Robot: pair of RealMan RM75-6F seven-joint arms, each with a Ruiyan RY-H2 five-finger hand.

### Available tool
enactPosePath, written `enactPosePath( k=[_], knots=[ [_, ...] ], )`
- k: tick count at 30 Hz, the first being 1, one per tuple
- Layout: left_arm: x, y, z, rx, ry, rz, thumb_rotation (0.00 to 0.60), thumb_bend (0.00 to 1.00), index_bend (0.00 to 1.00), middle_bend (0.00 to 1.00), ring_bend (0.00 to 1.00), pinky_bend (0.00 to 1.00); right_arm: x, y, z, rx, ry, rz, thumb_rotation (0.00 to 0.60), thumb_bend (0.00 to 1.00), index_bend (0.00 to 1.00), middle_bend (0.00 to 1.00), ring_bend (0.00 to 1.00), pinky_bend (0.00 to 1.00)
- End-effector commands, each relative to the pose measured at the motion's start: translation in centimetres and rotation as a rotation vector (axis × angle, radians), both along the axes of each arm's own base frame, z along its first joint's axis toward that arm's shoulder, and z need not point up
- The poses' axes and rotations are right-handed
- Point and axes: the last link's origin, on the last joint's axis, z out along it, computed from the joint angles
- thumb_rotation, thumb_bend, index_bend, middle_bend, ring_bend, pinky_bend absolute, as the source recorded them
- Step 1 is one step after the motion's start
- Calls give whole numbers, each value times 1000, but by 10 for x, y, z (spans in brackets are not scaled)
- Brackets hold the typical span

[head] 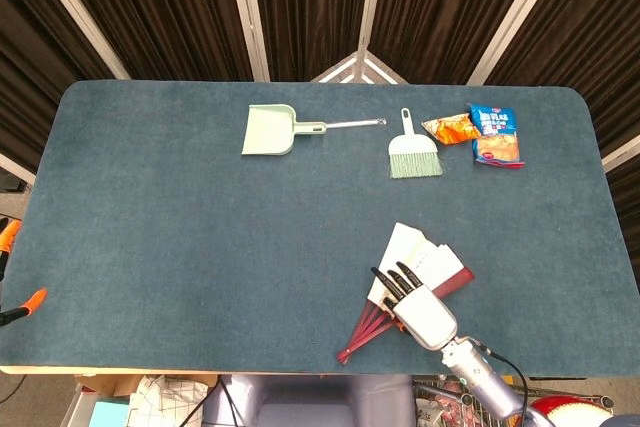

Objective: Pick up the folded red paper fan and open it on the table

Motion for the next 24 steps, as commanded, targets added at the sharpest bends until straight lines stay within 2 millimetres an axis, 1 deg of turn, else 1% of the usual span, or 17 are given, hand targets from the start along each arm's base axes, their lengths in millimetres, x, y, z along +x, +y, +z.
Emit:
enactPosePath(
  k=[1,7,9,13,16,18,24],
  knots=[
    [0,0,0,0,-1,-1,600,248,74,25,0,99,2,-1,2,7,19,3,600,424,690,137,224,171],
    [0,-1,1,0,-4,-3,600,247,74,25,0,99,7,-4,6,21,34,-8,600,482,728,162,228,173],
    [0,-1,1,0,-5,-4,600,248,73,25,0,100,9,-5,6,28,31,-11,600,517,751,171,234,178],
    [1,-1,1,-1,-7,-6,600,247,73,25,0,100,20,-9,11,44,-10,-12,600,585,783,175,242,188],
    [1,-1,1,0,-9,-8,600,247,73,25,0,99,32,-15,17,37,-34,4,600,597,793,177,247,189],
    [1,-1,2,2,-11,-9,600,247,73,25,0,99,44,-21,23,25,-56,23,600,597,795,176,249,189],
    [1,0,3,6,-17,-16,600,247,73,25,0,100,89,-40,41,12,-92,75,600,597,796,177,250,189]
  ],
)
